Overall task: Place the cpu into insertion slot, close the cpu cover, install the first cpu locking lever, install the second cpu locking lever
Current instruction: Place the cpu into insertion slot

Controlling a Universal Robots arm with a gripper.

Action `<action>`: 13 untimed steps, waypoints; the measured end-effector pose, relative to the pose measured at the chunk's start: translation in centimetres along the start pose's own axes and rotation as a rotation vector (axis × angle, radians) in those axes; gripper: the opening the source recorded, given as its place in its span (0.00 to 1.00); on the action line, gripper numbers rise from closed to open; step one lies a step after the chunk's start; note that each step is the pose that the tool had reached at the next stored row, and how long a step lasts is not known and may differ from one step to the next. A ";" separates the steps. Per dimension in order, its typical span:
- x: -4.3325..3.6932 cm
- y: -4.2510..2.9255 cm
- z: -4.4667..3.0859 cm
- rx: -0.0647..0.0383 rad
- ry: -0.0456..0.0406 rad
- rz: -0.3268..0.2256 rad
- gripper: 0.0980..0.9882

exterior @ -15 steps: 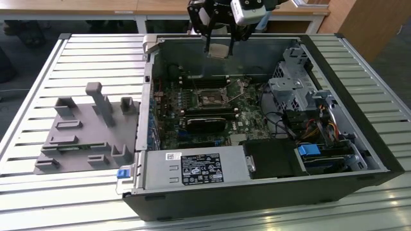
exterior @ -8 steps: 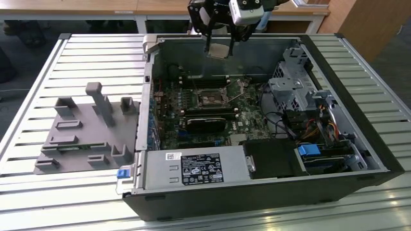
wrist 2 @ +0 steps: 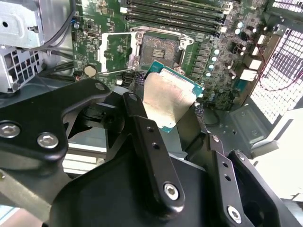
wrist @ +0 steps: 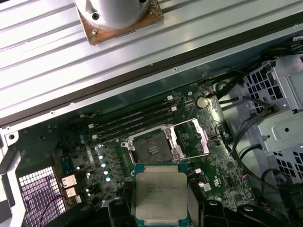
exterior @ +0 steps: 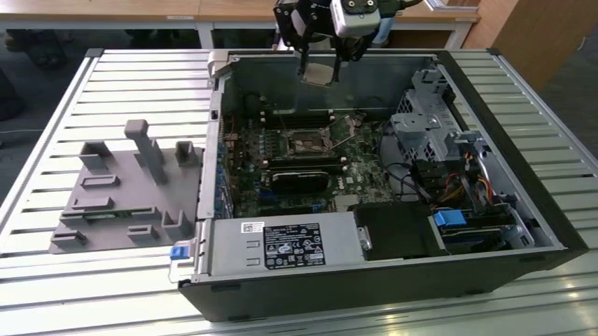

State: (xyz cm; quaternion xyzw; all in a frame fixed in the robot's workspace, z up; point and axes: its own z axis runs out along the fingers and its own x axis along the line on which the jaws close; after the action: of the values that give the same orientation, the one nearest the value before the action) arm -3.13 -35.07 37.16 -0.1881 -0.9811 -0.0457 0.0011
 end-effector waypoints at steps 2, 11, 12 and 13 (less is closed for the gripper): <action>0.00 0.00 0.01 0.000 -0.0011 0.013 0.48; 0.01 0.01 0.03 -0.001 -0.0060 0.067 0.48; 0.01 0.01 0.04 -0.001 -0.0065 0.073 0.48; 0.01 0.02 0.04 -0.002 -0.0070 0.079 0.48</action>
State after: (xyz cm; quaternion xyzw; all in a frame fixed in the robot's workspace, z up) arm -3.13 -35.05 37.12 -0.2266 -0.9729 -0.0458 -0.0007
